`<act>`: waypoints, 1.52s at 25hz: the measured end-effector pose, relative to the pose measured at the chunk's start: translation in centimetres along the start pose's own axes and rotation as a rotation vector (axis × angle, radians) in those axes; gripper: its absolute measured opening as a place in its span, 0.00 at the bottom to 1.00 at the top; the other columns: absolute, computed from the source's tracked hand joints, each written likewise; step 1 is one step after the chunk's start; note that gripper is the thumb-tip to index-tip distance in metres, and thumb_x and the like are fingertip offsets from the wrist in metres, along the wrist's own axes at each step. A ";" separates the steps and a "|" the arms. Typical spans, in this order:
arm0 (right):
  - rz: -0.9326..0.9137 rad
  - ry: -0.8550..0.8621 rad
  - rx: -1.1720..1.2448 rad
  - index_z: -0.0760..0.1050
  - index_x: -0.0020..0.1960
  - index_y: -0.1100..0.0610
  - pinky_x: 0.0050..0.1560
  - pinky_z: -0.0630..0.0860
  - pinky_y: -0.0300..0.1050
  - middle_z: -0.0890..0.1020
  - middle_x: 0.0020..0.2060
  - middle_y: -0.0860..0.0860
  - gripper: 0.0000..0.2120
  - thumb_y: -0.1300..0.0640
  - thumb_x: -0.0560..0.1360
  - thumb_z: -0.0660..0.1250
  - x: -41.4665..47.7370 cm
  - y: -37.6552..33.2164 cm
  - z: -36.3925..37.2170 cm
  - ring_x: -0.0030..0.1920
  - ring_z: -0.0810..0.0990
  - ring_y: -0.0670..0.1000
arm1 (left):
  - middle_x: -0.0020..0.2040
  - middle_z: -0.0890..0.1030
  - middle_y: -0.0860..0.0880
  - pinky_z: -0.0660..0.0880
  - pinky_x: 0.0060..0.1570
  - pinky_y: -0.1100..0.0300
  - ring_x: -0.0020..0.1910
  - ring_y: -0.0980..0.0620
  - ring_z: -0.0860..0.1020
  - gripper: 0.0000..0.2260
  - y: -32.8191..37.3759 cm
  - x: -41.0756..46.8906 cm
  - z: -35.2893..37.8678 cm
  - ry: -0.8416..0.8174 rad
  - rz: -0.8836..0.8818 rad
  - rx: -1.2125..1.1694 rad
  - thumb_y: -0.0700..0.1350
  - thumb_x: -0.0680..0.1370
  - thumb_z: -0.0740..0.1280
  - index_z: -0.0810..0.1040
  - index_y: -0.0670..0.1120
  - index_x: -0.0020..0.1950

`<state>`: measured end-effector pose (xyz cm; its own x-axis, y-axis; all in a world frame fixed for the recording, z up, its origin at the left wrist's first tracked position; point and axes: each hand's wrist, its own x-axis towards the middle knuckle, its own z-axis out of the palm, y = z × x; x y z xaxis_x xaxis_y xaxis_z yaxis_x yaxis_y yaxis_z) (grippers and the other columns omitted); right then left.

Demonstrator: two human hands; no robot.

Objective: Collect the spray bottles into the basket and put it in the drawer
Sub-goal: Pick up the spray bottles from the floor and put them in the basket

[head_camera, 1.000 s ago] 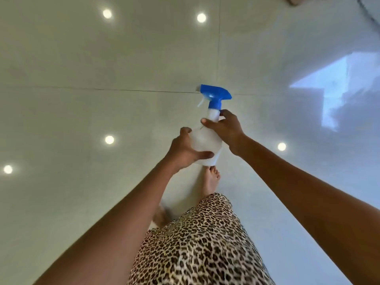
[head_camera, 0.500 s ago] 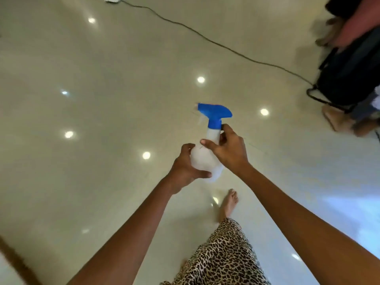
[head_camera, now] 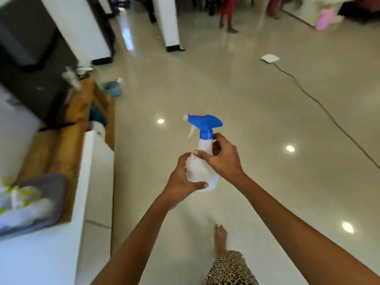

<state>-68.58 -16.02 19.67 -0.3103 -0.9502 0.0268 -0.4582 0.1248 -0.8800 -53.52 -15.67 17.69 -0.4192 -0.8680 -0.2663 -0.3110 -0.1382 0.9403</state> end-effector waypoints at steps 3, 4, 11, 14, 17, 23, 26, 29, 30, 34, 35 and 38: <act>-0.123 -0.195 0.085 0.73 0.48 0.47 0.39 0.77 0.37 0.80 0.35 0.43 0.16 0.42 0.66 0.73 2.0 -5.2 6.9 0.38 0.81 0.43 | 0.59 0.71 0.65 0.73 0.53 0.68 0.58 0.64 0.72 0.35 -0.6 -1.9 -6.7 0.236 0.064 0.007 0.44 0.64 0.76 0.63 0.67 0.62; -0.158 -0.263 0.113 0.73 0.47 0.46 0.38 0.76 0.34 0.80 0.35 0.41 0.13 0.42 0.68 0.71 2.7 -6.8 9.2 0.37 0.80 0.42 | 0.57 0.70 0.68 0.72 0.49 0.74 0.56 0.69 0.72 0.33 -0.8 -2.5 -8.8 0.315 0.077 0.021 0.45 0.65 0.76 0.62 0.68 0.59; -0.403 -0.698 0.171 0.75 0.46 0.48 0.30 0.70 0.24 0.74 0.28 0.38 0.10 0.48 0.69 0.73 7.5 -15.9 23.6 0.33 0.77 0.33 | 0.68 0.69 0.55 0.66 0.61 0.58 0.64 0.56 0.66 0.34 -3.5 -4.2 -21.1 0.787 -0.109 0.037 0.57 0.70 0.69 0.58 0.57 0.72; -0.460 -0.800 0.193 0.74 0.56 0.50 0.35 0.71 0.25 0.76 0.35 0.37 0.18 0.50 0.68 0.74 8.8 -18.6 28.5 0.38 0.77 0.37 | 0.64 0.73 0.55 0.71 0.60 0.58 0.64 0.53 0.71 0.29 -3.8 -4.1 -25.0 0.938 -0.115 -0.008 0.53 0.70 0.71 0.63 0.56 0.69; -0.533 -0.879 0.213 0.67 0.65 0.53 0.41 0.76 0.28 0.80 0.42 0.44 0.31 0.52 0.66 0.76 9.9 -20.8 32.9 0.41 0.80 0.41 | 0.61 0.72 0.60 0.70 0.50 0.73 0.59 0.58 0.72 0.27 -4.8 -3.4 -28.1 1.056 -0.121 -0.043 0.49 0.71 0.71 0.62 0.61 0.65; -0.797 -1.020 0.218 0.67 0.68 0.47 0.49 0.75 0.29 0.79 0.55 0.51 0.28 0.54 0.70 0.73 11.5 -23.4 41.3 0.52 0.78 0.47 | 0.70 0.70 0.47 0.67 0.65 0.58 0.67 0.48 0.69 0.29 -8.8 -1.6 -34.1 1.183 -0.330 0.006 0.42 0.72 0.70 0.62 0.48 0.71; -0.782 -0.922 0.115 0.78 0.55 0.58 0.41 0.71 0.26 0.81 0.48 0.54 0.16 0.52 0.70 0.73 12.8 -24.7 46.9 0.47 0.78 0.50 | 0.70 0.70 0.48 0.63 0.66 0.59 0.70 0.50 0.66 0.28 -11.1 -0.2 -38.7 1.214 -0.341 0.037 0.42 0.72 0.71 0.65 0.47 0.69; -0.732 -0.928 0.009 0.79 0.50 0.60 0.38 0.72 0.30 0.81 0.44 0.54 0.13 0.52 0.70 0.72 13.5 -26.2 52.1 0.43 0.77 0.48 | 0.63 0.76 0.50 0.67 0.60 0.66 0.62 0.54 0.73 0.26 -12.5 1.2 -43.7 1.269 -0.296 0.004 0.46 0.69 0.73 0.70 0.46 0.65; -0.708 -0.952 -0.020 0.78 0.50 0.59 0.39 0.74 0.33 0.81 0.44 0.53 0.13 0.52 0.71 0.72 13.5 -26.7 53.2 0.43 0.76 0.48 | 0.58 0.78 0.51 0.68 0.54 0.72 0.57 0.55 0.75 0.24 -12.7 1.7 -45.0 1.308 -0.287 -0.023 0.45 0.69 0.74 0.73 0.45 0.63; -0.669 -1.186 -0.097 0.76 0.58 0.57 0.46 0.79 0.39 0.78 0.46 0.48 0.15 0.52 0.74 0.68 15.3 -29.4 57.4 0.48 0.78 0.48 | 0.44 0.78 0.50 0.67 0.40 0.79 0.42 0.56 0.74 0.14 -13.9 3.4 -50.0 1.449 -0.279 -0.065 0.38 0.69 0.72 0.78 0.41 0.54; -0.668 -1.265 -0.104 0.75 0.60 0.57 0.48 0.78 0.38 0.79 0.49 0.49 0.15 0.52 0.76 0.65 16.2 -30.1 58.3 0.51 0.79 0.49 | 0.43 0.77 0.51 0.66 0.40 0.79 0.41 0.56 0.73 0.13 -14.4 3.6 -51.0 1.440 -0.294 -0.077 0.38 0.69 0.71 0.78 0.41 0.53; -0.907 -1.448 -0.262 0.67 0.70 0.51 0.61 0.68 0.35 0.69 0.69 0.51 0.22 0.64 0.78 0.59 19.5 -31.6 61.0 0.69 0.68 0.50 | 0.45 0.76 0.52 0.64 0.40 0.82 0.43 0.57 0.72 0.15 -16.0 3.9 -53.2 1.302 -0.351 -0.083 0.37 0.71 0.70 0.76 0.41 0.57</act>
<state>-9.32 -55.89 19.05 0.9764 -0.1845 -0.1124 -0.2073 -0.6529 -0.7285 -4.75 -42.22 12.87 0.7923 -0.5930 -0.1435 -0.1629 -0.4323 0.8869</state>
